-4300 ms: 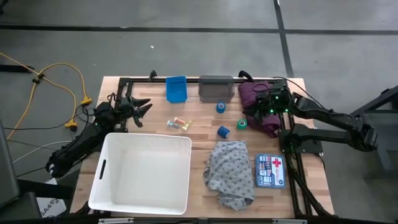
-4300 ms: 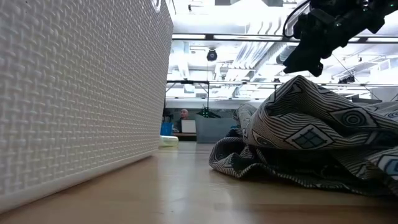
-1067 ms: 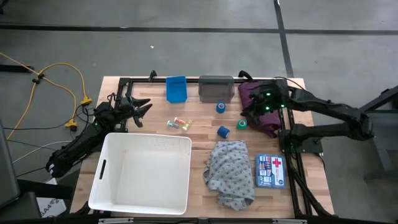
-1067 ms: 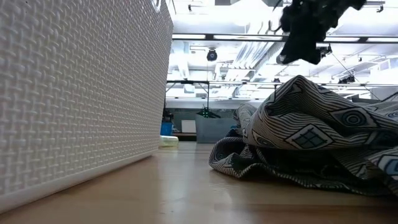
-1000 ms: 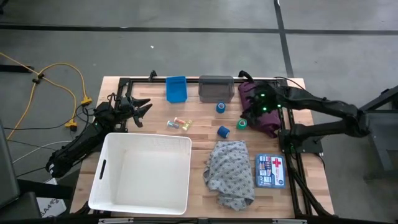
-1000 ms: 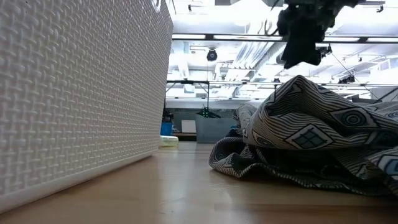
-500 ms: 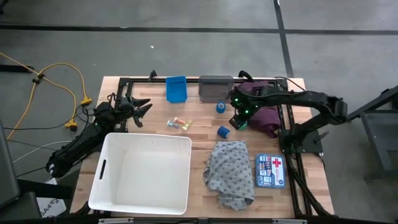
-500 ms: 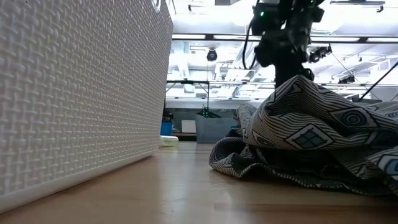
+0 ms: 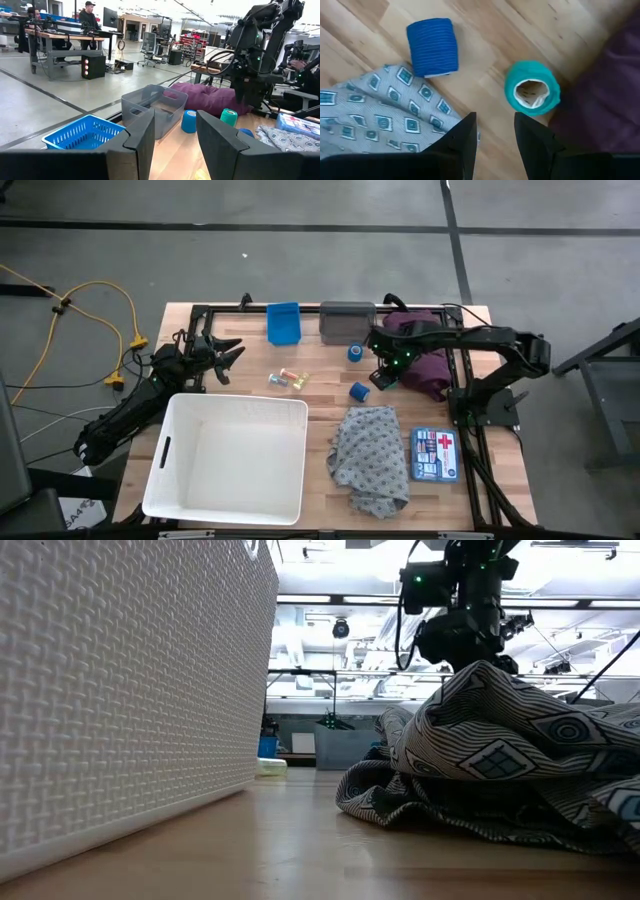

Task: Pick & place medical supplies in basket/bin
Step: Put the green bandage into the black bin

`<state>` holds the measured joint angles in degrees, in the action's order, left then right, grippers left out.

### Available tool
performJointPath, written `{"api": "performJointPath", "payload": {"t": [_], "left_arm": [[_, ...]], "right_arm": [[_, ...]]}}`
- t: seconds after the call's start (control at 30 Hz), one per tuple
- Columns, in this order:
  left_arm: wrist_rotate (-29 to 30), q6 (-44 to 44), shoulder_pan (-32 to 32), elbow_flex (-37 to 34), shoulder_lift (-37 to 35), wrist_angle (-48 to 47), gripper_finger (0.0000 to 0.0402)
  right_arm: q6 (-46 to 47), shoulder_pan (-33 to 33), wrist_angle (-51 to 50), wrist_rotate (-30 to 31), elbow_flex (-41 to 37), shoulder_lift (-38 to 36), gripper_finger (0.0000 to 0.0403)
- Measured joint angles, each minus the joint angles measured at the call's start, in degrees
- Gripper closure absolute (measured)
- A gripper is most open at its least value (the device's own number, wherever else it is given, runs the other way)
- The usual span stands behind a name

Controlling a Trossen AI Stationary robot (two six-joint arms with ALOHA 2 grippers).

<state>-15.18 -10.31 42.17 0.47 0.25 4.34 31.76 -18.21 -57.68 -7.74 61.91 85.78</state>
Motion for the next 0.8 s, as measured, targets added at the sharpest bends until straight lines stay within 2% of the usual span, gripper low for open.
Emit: {"api": "performJointPath", "payload": {"t": [0.17, 0.8], "left_arm": [[0.0, 0.0, 0.01, 0.0, -0.01, 0.0, 0.0266], [0.0, 0.0, 0.0, 0.0, -0.01, 0.0, 0.0266]], "right_arm": [[-0.04, 2.06, 0.07, 4.9, 0.0, 0.0, 0.0283], [-0.46, 4.91, -0.14, 6.21, -0.03, 4.69, 0.0283]]}}
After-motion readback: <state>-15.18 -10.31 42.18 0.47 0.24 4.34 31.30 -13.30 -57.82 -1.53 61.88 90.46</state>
